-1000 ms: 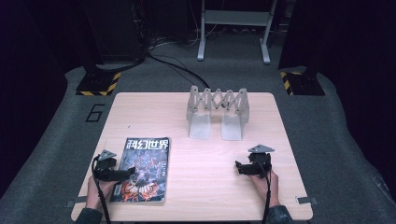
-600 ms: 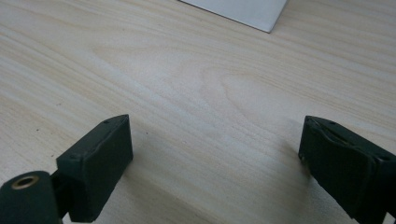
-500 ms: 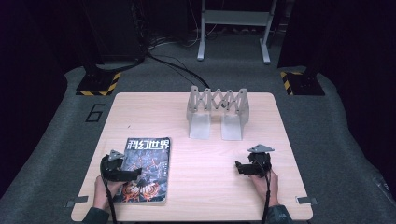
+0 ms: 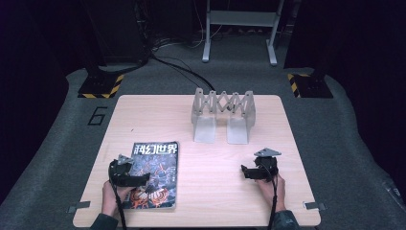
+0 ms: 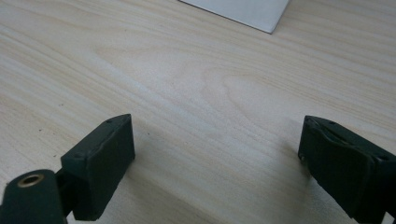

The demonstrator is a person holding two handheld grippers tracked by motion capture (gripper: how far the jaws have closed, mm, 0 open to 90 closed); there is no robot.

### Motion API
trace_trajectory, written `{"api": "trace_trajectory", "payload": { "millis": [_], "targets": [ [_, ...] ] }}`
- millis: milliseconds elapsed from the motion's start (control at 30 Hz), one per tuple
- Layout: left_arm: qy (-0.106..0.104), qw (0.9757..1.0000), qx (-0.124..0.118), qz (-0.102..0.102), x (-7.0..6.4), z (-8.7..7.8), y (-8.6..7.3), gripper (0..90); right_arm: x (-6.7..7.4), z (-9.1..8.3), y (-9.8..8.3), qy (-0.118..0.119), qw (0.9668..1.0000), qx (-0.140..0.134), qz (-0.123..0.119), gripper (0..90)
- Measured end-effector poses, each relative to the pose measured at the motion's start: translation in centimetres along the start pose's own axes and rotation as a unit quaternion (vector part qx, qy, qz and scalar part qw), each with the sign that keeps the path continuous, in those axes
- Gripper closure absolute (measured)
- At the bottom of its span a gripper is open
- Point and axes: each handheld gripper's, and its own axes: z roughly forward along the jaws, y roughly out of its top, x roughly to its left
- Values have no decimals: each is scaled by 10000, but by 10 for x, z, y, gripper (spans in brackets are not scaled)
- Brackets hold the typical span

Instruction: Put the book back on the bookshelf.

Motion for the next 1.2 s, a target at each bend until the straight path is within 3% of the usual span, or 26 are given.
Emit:
{"api": "trace_trajectory", "payload": {
  "millis": [433, 533, 700, 767, 867, 933, 1100, 1200],
  "targets": [
    [-34, 10000, 40, 53, -22, 4, 2, 1, 0, 0, 0, -1, 10000, 0, -3, 106],
    [-208, 9998, 48, -27, -26, 3, 3, 1, 0, 0, 0, 4, 10000, 2, 12, 107],
    [-267, 9996, -61, -18, -19, -5, 2, 46, 0, 0, 0, 7, 10000, -7, -12, 109],
    [-183, 9998, -99, -25, -18, -7, 1, 27, 0, 0, 0, 9, 10000, -14, -11, 109],
    [73, 9998, -186, 34, -5, -19, -2, 23, 0, 0, 0, 8, 10000, -13, -12, 109],
    [102, 9997, -200, 59, 0, -23, -6, 31, 0, 0, 0, 8, 10000, -13, -11, 109],
    [-57, 9994, -32, 348, -6, -23, -13, 145, 0, 0, 0, 5, 10000, -15, -10, 110],
    [-216, 9990, -26, 379, -11, -23, -18, 182, 0, 0, 0, 1, 10000, -15, 3, 111]
  ]
}}
